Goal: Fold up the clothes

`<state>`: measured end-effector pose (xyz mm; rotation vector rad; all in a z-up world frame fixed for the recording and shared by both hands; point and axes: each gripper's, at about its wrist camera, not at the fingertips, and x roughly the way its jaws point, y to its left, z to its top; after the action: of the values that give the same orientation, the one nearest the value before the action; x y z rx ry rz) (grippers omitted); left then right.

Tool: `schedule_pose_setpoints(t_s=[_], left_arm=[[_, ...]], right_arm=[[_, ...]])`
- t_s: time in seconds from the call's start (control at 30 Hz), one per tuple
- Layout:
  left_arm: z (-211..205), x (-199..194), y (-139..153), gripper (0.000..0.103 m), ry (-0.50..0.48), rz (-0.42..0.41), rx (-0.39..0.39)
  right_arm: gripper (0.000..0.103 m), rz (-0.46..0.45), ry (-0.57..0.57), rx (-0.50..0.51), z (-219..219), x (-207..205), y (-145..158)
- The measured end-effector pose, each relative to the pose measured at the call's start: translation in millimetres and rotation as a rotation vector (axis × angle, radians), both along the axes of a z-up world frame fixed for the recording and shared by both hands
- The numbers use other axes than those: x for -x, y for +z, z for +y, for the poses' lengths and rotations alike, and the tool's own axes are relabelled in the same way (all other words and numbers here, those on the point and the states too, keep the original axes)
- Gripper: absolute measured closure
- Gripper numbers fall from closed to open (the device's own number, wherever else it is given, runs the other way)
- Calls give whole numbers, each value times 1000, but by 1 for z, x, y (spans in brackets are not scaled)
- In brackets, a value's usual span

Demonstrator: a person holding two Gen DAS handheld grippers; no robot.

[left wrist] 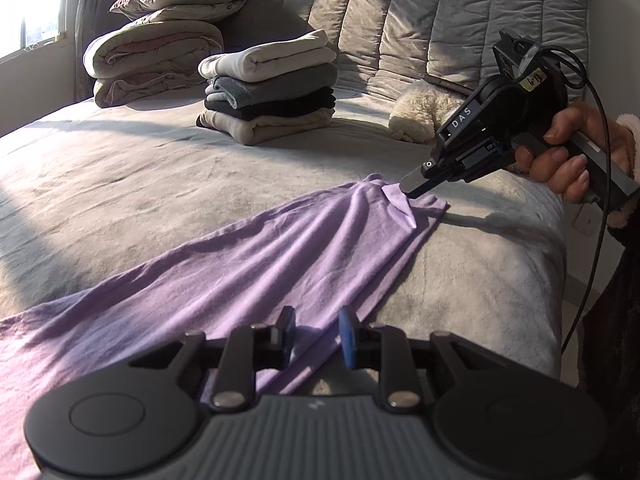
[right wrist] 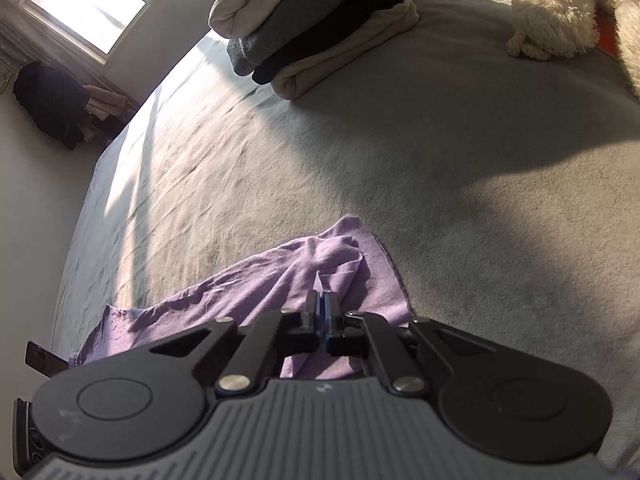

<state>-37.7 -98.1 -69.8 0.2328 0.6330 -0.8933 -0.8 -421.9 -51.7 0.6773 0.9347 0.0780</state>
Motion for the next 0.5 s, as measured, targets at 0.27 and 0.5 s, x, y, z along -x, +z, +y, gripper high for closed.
schedule_pose_setpoints(t_s=[0.27,0.5], left_arm=[[-14,2,6,79,-6,-14,14],[-61,-17,26,79,-13,-26,16]], right_arm=[[102,1,-29,25,-15,16,-6],[100,-13,3,-40,-23,22,-3]])
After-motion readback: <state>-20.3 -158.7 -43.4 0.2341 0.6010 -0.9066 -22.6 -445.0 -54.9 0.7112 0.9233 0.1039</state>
